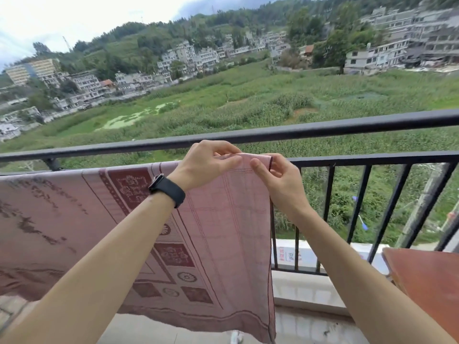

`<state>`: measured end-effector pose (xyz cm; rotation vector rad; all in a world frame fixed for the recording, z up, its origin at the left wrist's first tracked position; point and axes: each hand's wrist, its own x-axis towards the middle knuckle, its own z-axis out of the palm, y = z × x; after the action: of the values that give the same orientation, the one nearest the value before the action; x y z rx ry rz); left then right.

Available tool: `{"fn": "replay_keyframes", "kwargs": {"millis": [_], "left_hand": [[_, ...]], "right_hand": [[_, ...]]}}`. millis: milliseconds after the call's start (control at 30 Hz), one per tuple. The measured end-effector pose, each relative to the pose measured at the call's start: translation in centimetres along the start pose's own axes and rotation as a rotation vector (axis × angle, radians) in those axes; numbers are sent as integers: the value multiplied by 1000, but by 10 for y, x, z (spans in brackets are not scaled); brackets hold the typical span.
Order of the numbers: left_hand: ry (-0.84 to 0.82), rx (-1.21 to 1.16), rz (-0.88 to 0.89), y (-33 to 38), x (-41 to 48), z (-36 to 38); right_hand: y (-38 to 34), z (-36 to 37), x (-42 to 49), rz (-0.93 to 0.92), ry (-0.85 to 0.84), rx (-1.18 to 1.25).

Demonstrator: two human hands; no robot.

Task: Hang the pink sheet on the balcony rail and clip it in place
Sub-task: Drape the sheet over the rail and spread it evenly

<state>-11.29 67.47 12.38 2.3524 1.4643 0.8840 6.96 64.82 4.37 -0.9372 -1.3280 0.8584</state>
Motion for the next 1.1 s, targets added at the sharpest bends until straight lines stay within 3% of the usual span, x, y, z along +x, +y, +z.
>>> {"fn": "replay_keyframes", "kwargs": {"millis": [133,367,500,567,633,733,833,933,1100], "left_hand": [[46,-25,53,-2,-9,2],[314,126,218,-19,-30,29],[451,245,225,-27,-35,43],[459,302,235,-30,-39,39],[504,328,212,-45,-41,22],[593,426,-19,-85,-45,-8],[531,500,-156,-120,-61,-14],[489,543,-109,-135,-74,-4],[463,546,-55,-141,-82,3]], "right_hand": [[-6,-6,10,-105,14,-127],[-12,-8,11,-93,0,-254],[-18,5,8,-175,-8,-395],[-19,14,8,-255,25,-542],[-21,26,9,-432,104,-845],[-28,58,7,-672,117,-1230],[-23,102,2,-669,-45,-1344],[-3,116,-2,-616,-94,-1385],[9,98,-8,-696,-99,-1440]]}}
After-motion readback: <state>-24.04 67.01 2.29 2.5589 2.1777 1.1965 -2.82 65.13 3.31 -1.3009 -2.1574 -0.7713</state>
